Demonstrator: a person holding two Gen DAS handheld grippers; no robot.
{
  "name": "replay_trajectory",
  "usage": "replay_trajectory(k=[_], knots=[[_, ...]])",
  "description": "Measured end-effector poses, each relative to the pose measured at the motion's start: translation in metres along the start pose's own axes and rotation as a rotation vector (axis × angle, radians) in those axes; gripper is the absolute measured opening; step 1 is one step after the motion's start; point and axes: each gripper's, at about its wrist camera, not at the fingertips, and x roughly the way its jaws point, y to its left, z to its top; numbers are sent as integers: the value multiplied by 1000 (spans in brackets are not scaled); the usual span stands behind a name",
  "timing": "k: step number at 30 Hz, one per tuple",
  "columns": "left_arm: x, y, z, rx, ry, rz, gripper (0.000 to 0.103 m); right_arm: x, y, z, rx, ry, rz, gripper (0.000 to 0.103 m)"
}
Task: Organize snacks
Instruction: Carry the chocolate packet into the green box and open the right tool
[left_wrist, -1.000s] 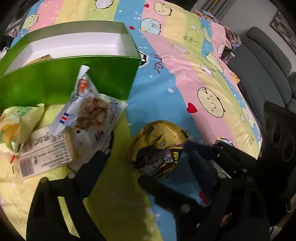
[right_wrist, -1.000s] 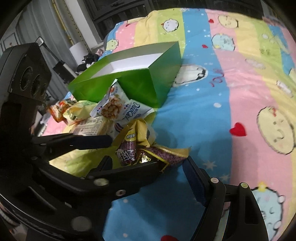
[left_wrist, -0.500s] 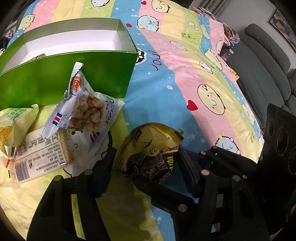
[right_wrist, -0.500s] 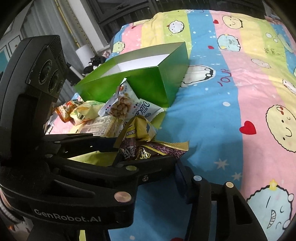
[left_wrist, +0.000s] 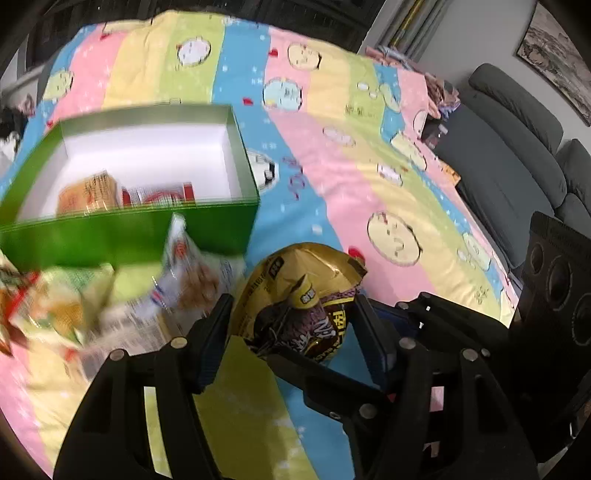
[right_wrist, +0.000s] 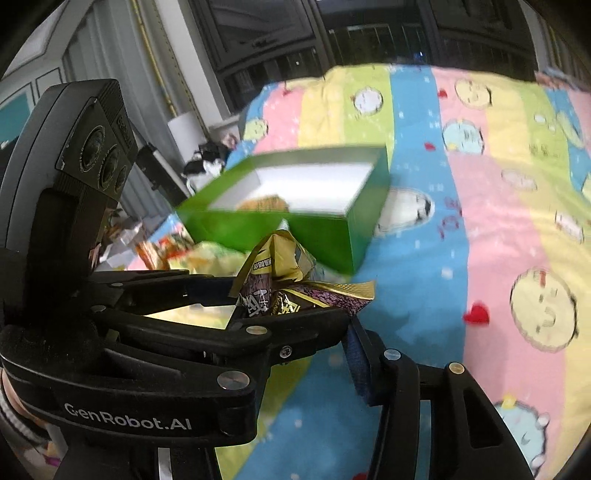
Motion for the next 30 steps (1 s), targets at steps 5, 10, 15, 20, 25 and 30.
replay_trajectory(k=[5,10,15,20,25,30], knots=[[-13,6,25,20,-51,18,63,0,4,27,-26,-53,8,52],[-13,19,47,19,-72,38,63,13,4,49,-32,-88,21,52],[-11,36,66,14,-88,54,63,31,2,66,-37,-101,35,52],[-4,55,80,-7,-88,58,63,50,-2,81,-48,-91,45,52],[12,74,90,-42,-63,63,64,74,-9,90,-34,-64,57,52],[25,86,93,-66,-42,67,64,92,-14,92,-18,-42,58,52]])
